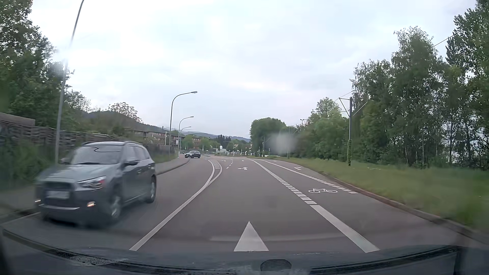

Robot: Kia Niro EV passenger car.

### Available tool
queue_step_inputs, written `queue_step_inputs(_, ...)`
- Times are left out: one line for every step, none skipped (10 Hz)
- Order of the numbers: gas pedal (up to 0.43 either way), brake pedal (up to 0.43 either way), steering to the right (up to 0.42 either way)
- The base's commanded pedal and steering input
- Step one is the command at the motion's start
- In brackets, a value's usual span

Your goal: Follow the waypoints while adhering to traffic rules and regulations

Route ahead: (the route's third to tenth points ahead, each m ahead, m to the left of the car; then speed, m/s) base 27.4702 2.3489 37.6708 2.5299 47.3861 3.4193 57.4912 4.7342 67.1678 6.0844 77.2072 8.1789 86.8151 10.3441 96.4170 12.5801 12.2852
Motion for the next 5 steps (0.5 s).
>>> queue_step_inputs(0.118,0.000,-0.003)
queue_step_inputs(0.118,0.000,-0.003)
queue_step_inputs(0.130,0.000,-0.003)
queue_step_inputs(0.138,0.000,-0.003)
queue_step_inputs(0.138,0.000,-0.003)
